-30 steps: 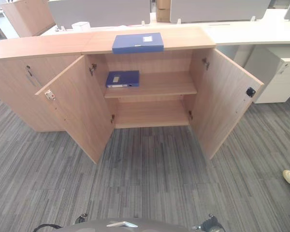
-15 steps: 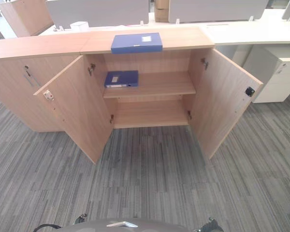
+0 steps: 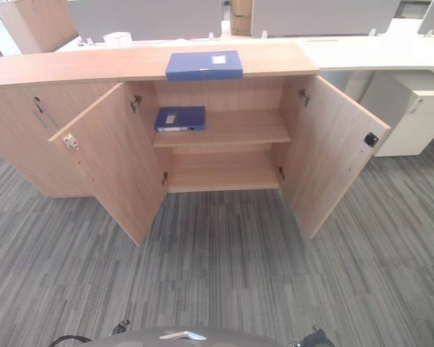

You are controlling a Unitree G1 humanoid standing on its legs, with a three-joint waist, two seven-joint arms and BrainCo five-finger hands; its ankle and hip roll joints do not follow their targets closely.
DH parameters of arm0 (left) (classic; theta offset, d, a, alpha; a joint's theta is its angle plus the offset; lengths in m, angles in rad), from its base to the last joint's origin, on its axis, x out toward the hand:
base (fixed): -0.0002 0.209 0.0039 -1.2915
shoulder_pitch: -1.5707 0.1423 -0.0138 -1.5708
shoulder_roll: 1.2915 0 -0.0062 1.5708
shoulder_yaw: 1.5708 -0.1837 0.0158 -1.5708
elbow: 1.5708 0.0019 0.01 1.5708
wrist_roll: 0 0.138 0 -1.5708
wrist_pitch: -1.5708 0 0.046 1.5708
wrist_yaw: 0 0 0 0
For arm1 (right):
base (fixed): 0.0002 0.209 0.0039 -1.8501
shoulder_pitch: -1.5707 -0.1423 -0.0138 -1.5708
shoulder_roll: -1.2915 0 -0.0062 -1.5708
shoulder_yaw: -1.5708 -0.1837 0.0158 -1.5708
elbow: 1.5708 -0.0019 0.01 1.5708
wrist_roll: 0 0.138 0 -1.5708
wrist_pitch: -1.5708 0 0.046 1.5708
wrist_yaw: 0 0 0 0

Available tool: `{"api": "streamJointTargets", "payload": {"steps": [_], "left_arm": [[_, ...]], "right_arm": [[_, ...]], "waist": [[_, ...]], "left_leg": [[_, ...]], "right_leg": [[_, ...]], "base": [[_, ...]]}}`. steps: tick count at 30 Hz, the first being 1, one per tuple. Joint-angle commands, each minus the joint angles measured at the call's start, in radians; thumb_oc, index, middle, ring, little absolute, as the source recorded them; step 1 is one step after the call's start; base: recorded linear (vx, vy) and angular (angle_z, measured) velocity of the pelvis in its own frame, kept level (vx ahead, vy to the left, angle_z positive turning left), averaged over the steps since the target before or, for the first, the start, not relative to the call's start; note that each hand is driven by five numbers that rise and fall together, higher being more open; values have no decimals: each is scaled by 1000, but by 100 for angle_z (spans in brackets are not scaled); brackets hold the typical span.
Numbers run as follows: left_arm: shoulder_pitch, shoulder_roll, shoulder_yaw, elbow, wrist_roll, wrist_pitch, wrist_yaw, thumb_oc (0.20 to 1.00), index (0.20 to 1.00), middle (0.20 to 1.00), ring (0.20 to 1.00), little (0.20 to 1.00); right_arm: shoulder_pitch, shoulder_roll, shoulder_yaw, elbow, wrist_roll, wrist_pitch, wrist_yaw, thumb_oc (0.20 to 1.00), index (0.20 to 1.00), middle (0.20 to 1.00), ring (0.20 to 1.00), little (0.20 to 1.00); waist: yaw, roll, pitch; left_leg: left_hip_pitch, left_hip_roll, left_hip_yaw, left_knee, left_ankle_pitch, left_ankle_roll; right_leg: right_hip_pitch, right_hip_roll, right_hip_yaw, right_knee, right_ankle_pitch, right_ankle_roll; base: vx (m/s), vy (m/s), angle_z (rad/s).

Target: Put the empty folder in the office cabinet

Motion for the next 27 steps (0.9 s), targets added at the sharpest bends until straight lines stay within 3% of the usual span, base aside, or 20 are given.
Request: {"api": "streamJointTargets", "payload": {"steps": [1, 7, 16, 19, 22, 24, 27], "left_arm": [[-49, 23, 12, 66, -1, -5, 9, 1000, 1000, 1000, 1000, 1000], [-64, 25, 42, 68, -52, -7, 14, 1000, 1000, 1000, 1000, 1000], [-39, 30, 89, 92, -101, 1, 7, 1000, 1000, 1000, 1000, 1000], [-37, 36, 107, 91, -119, 2, 3, 1000, 1000, 1000, 1000, 1000], [-44, 38, 123, 73, -153, 1, 2, 1000, 1000, 1000, 1000, 1000], [-58, 38, 123, 59, -170, -3, 12, 1000, 1000, 1000, 1000, 1000], [-60, 34, 119, 49, -181, -10, 20, 1000, 1000, 1000, 1000, 1000]], "right_arm": [[-52, -18, 43, 29, -25, -15, -14, 1000, 1000, 1000, 1000, 1000], [-72, -28, 20, 37, -26, -7, -10, 1000, 1000, 1000, 1000, 1000], [-34, -25, 14, 38, -3, -12, 1, 1000, 1000, 1000, 1000, 1000], [-28, -24, 21, 33, -5, -13, 3, 1000, 1000, 1000, 1000, 1000], [-39, -35, 24, 18, -2, -13, 3, 1000, 1000, 1000, 1000, 1000], [-57, -46, 24, 11, 4, -12, -5, 1000, 1000, 1000, 1000, 1000], [-65, -55, 27, 2, 4, -12, -10, 1000, 1000, 1000, 1000, 1000]], "waist": [[0, -16, 20], [15, -1, 55], [11, -8, 53], [13, -16, 55], [24, -28, 73], [36, -37, 101], [55, -46, 101]], "left_leg": [[0, 4, -52, -11, -119, -52], [-37, 21, 6, -11, -104, -58], [4, 29, -12, -6, -131, -55], [-12, 32, -18, 69, -172, -49], [-84, 9, -5, 253, -211, -56], [-175, 20, 17, 394, -164, -73], [-268, 72, 70, 352, -158, -70]], "right_leg": [[-50, -43, -15, -69, 55, 83], [-94, -85, -111, -48, 74, 105], [-72, -67, -90, -17, 19, 77], [-76, -62, -84, 8, -6, 64], [-68, -68, -80, 28, -32, 44], [-47, -79, -84, 26, -45, 36], [-6, -104, -91, 12, -66, 58]], "base": [[-39, -5, -2], [-39, -24, -33], [152, -35, -3], [149, -65, 6], [104, -48, -1], [107, -17, -5], [263, 71, -10]]}}
